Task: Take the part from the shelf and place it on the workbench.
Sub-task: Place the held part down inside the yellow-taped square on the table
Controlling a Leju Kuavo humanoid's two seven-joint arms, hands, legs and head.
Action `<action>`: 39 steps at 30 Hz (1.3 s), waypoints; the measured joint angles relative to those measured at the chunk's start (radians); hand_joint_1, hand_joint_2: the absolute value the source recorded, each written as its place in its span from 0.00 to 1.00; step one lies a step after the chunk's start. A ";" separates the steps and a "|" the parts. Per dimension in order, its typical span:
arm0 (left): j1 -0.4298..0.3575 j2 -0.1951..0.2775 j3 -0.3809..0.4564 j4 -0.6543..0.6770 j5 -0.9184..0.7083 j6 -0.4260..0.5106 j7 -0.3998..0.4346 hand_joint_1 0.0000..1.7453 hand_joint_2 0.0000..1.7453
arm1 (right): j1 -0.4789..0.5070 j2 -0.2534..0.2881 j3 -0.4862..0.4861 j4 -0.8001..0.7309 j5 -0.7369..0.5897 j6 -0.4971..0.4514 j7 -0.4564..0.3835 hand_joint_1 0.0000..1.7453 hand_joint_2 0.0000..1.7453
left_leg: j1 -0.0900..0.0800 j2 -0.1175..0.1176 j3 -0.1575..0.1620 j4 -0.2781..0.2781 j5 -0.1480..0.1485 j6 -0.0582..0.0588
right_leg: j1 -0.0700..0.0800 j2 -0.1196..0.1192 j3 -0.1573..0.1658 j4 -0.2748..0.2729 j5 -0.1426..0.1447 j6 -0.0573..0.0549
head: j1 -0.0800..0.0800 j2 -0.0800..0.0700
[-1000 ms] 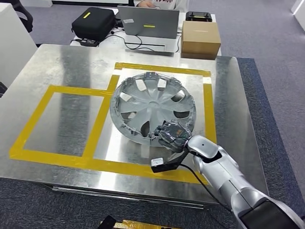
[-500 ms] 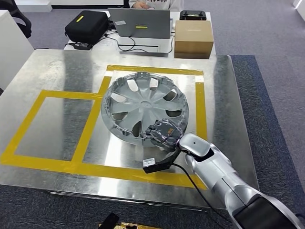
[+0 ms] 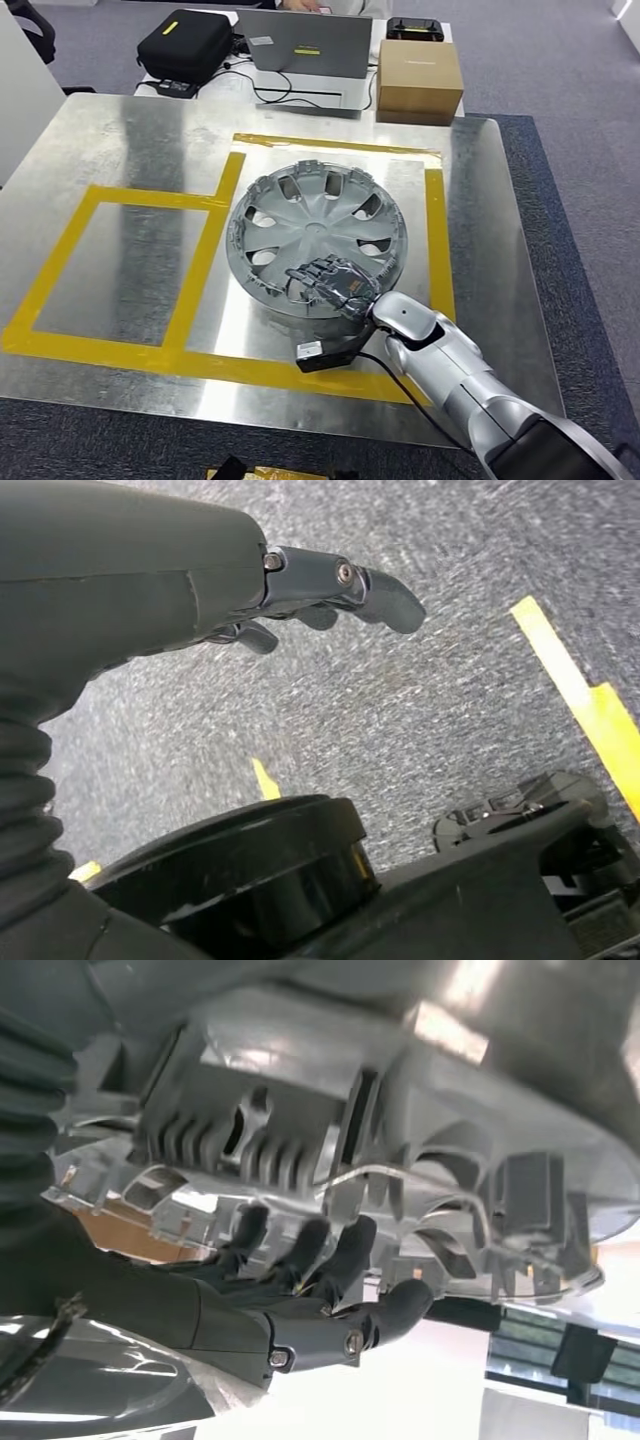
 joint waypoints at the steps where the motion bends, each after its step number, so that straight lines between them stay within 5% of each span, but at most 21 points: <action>1: 0.001 0.000 0.000 0.000 0.005 0.000 0.001 0.00 0.00 | -0.001 -0.001 0.004 -0.002 -0.004 0.000 0.004 0.00 0.00 | 0.002 -0.001 0.002 0.006 -0.005 -0.002 | -0.002 -0.002 0.015 -0.056 0.046 0.006 | 0.000 0.000; 3: 0.001 0.002 0.001 0.000 0.013 0.000 -0.003 0.00 0.00 | -0.007 -0.002 0.013 -0.010 -0.013 0.000 0.012 0.00 0.00 | 0.003 -0.002 0.000 0.023 -0.017 -0.011 | -0.005 -0.006 0.062 -0.179 0.111 0.018 | 0.001 0.000; 4: 0.002 0.002 0.001 0.000 0.016 0.000 -0.006 0.00 0.00 | -0.009 -0.002 0.017 -0.014 -0.016 -0.001 0.014 0.00 0.00 | 0.002 -0.003 -0.006 0.033 -0.020 -0.016 | -0.005 -0.006 0.079 -0.215 0.122 0.021 | 0.002 0.000; 9: 0.006 0.003 0.002 0.000 0.025 -0.005 -0.015 0.00 0.00 | -0.007 -0.008 0.029 -0.022 -0.022 -0.002 0.015 0.00 0.00 | -0.001 -0.002 -0.030 0.058 -0.035 -0.036 | -0.010 -0.005 0.087 -0.240 0.115 0.009 | 0.000 0.000; 11: 0.006 0.003 0.003 0.000 0.028 -0.005 -0.018 0.00 0.00 | -0.007 -0.009 0.031 -0.026 -0.024 -0.003 0.019 0.00 0.00 | 0.002 0.001 -0.054 0.115 -0.077 -0.046 | -0.012 -0.005 0.087 -0.244 0.120 -0.003 | -0.003 0.000; 15: 0.006 0.003 0.003 0.000 0.030 -0.006 -0.020 0.00 0.00 | -0.007 -0.011 0.041 -0.029 -0.027 -0.004 0.028 0.00 0.00 | 0.007 0.003 -0.116 0.317 -0.180 -0.055 | -0.010 -0.009 0.078 -0.244 0.134 -0.015 | -0.005 0.000; 17: 0.005 0.003 0.003 0.000 0.030 -0.006 -0.021 0.00 0.00 | -0.008 -0.011 0.045 -0.031 -0.027 -0.005 0.028 0.00 0.00 | 0.009 0.003 -0.068 0.267 -0.157 -0.054 | -0.010 -0.008 0.071 -0.244 0.145 -0.012 | -0.005 0.000; 20: -0.001 0.002 0.004 0.000 0.030 -0.005 -0.021 0.00 0.00 | -0.017 -0.013 0.050 -0.038 -0.028 -0.007 0.028 0.00 0.00 | 0.009 0.000 0.052 0.077 -0.101 -0.047 | -0.008 -0.004 0.063 -0.244 0.163 0.002 | -0.003 0.000; 24: 0.000 0.002 0.004 0.000 0.030 -0.005 -0.023 0.00 0.00 | -0.022 -0.016 0.055 -0.040 -0.028 -0.010 0.028 0.00 0.00 | -0.003 -0.003 0.054 0.038 -0.066 -0.020 | -0.016 -0.005 0.056 -0.259 0.189 0.027 | -0.003 0.000; 26: 0.002 0.003 0.004 0.000 0.030 -0.005 -0.023 0.00 0.00 | -0.019 -0.020 0.059 -0.040 -0.028 -0.010 0.027 0.00 0.00 | -0.001 0.001 0.034 0.033 -0.041 -0.002 | -0.018 -0.008 0.035 -0.218 0.132 0.035 | 0.001 0.000; 28: 0.002 0.003 0.004 0.000 0.030 -0.005 -0.023 0.00 0.00 | -0.020 -0.022 0.063 -0.040 -0.028 -0.010 0.027 0.00 0.00 | -0.003 0.005 0.011 0.033 -0.021 0.008 | -0.018 -0.010 0.007 -0.098 0.023 0.037 | 0.005 0.000; 30: 0.002 0.003 0.004 0.000 0.030 -0.006 -0.024 0.00 0.00 | -0.020 -0.023 0.066 -0.040 -0.028 -0.010 0.028 0.00 0.00 | -0.006 0.008 -0.012 0.034 -0.003 0.010 | -0.017 -0.010 0.002 0.019 -0.036 0.038 | 0.005 0.000; 32: 0.002 0.003 0.004 0.000 0.030 -0.007 -0.024 0.00 0.00 | -0.019 -0.025 0.068 -0.040 -0.028 -0.011 0.029 0.00 0.00 | -0.009 0.010 -0.035 0.035 0.016 0.009 | -0.016 -0.010 0.057 0.014 -0.019 0.033 | 0.004 0.000; 34: 0.001 0.001 0.004 0.000 0.031 -0.010 -0.024 0.00 0.00 | -0.021 -0.026 0.070 -0.043 -0.028 -0.012 0.030 0.00 0.00 | -0.010 0.010 -0.051 0.035 0.032 0.005 | -0.009 -0.010 0.170 -0.111 0.005 0.023 | 0.004 0.000; 36: 0.001 -0.001 0.004 0.000 0.032 -0.015 -0.024 0.00 0.00 | -0.027 -0.026 0.070 -0.049 -0.029 -0.015 0.030 0.00 0.00 | -0.011 0.011 -0.060 0.035 0.049 -0.003 | -0.001 -0.011 0.264 -0.239 -0.006 0.016 | 0.003 0.000; 39: 0.001 -0.002 0.004 0.000 0.034 -0.022 -0.024 0.00 0.00 | -0.028 -0.027 0.072 -0.054 -0.030 -0.020 0.031 0.00 0.00 | -0.006 0.011 -0.067 0.026 0.073 -0.022 | 0.003 -0.013 0.284 -0.286 0.001 0.007 | 0.003 0.000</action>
